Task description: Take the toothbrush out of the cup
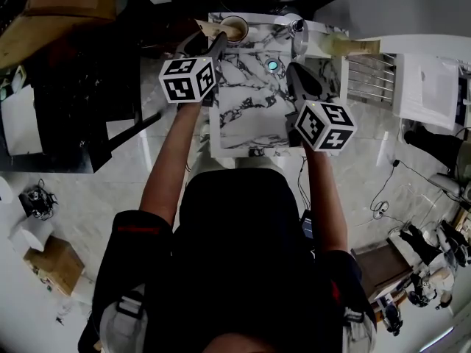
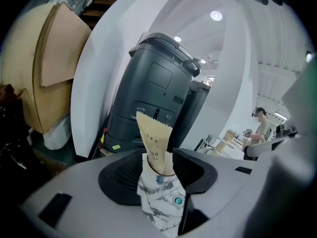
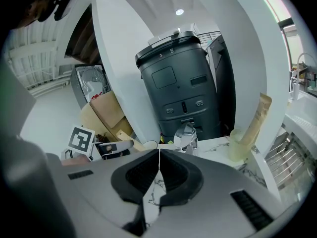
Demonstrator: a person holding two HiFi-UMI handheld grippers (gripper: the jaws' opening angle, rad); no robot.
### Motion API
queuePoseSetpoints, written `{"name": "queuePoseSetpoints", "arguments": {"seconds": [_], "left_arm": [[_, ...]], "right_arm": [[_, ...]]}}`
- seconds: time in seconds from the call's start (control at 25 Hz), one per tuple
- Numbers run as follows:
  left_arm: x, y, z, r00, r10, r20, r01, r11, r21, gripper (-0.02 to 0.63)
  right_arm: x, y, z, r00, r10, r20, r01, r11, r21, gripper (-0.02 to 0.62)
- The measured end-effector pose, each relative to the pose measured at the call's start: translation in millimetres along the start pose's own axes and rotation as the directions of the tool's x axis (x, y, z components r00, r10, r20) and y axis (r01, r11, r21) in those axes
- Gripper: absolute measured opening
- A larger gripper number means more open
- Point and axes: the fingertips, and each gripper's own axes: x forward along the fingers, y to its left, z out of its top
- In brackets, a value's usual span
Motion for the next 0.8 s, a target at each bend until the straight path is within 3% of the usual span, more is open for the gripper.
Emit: {"name": "queuePoseSetpoints", "arguments": {"seconds": [0.36,0.52,0.8], "left_arm": [[12,8,2,0.998,0.055,0.014,-0.055,0.998,-0.02,0.178],[13,8,1,0.999,0.046,0.009,-0.046,0.999,-0.023,0.173],[13,3,5,0.999,0.037,0.015,-0.037,0.999,0.004,0.109]], "right_arm": [[-3,-3,-7,1.0,-0.012,-0.011,0.012,1.0,0.019,0.035],[-5,-7,-8,1.0,-0.02,-0.009,0.021,0.999,0.026,0.035],[-5,-10,-8,1.0,-0.023,-0.003,0.023,0.999,0.041,0.035]]}}
